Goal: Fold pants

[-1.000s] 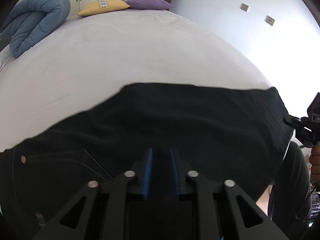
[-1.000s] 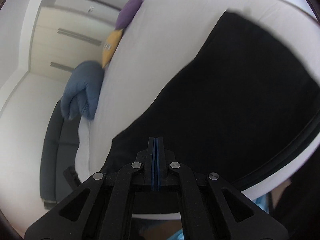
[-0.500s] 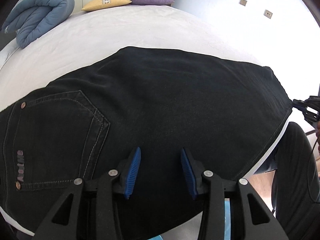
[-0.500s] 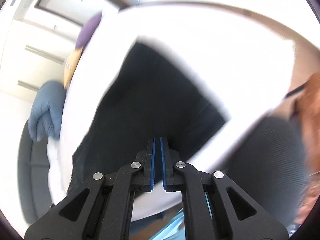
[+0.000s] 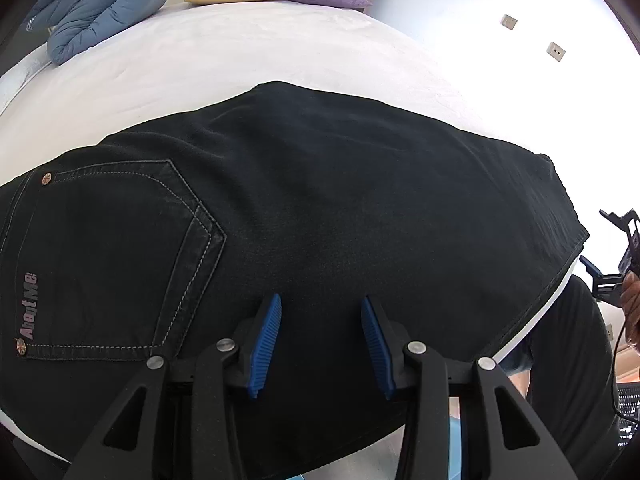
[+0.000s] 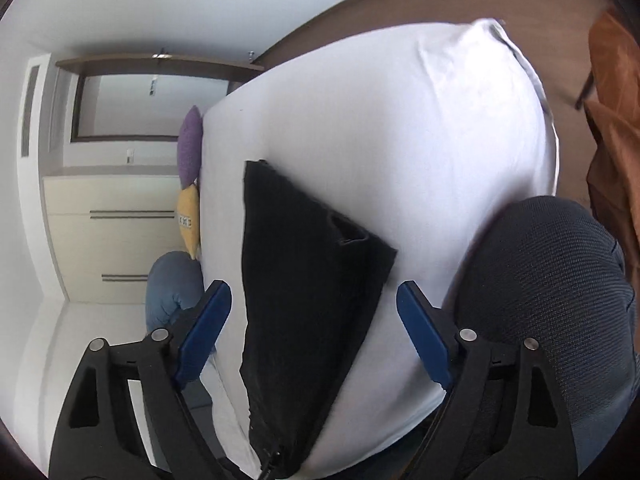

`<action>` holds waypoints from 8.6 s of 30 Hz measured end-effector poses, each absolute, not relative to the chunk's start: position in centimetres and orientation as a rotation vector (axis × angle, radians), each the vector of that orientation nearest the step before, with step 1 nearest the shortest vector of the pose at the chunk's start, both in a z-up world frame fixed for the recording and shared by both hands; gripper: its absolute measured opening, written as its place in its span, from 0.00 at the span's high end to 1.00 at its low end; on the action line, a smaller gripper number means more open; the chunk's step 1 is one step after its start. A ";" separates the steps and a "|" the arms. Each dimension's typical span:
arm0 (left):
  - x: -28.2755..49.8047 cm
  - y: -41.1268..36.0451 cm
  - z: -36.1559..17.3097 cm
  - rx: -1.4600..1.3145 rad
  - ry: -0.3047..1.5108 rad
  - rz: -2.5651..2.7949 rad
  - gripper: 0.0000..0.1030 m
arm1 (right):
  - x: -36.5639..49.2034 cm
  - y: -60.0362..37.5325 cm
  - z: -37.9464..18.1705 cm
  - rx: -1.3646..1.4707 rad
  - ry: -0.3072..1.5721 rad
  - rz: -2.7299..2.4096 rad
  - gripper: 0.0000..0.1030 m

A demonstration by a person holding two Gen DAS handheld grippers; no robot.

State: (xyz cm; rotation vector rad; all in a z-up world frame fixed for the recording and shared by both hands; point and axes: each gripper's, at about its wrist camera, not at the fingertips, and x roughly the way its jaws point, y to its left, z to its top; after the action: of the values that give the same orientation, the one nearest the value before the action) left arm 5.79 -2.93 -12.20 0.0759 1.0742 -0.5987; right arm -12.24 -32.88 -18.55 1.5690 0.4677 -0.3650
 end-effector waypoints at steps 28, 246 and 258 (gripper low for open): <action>5.9 -3.8 -12.4 0.091 1.084 -0.589 0.56 | -10.8 -33.6 -25.2 1.761 0.176 -0.226 0.78; 8.9 34.4 -18.9 -1.288 0.753 -0.227 0.33 | 18.5 1.9 -18.1 1.027 1.175 0.703 0.72; 8.7 33.7 -17.9 -1.246 0.765 -0.217 0.80 | 20.7 1.4 -18.8 0.855 1.359 0.551 0.72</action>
State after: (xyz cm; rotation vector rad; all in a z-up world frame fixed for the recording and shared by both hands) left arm 8.67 33.74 -17.94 -1.2456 0.7648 -0.2173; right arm 20.72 1.42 -18.81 0.8554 1.3587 0.5511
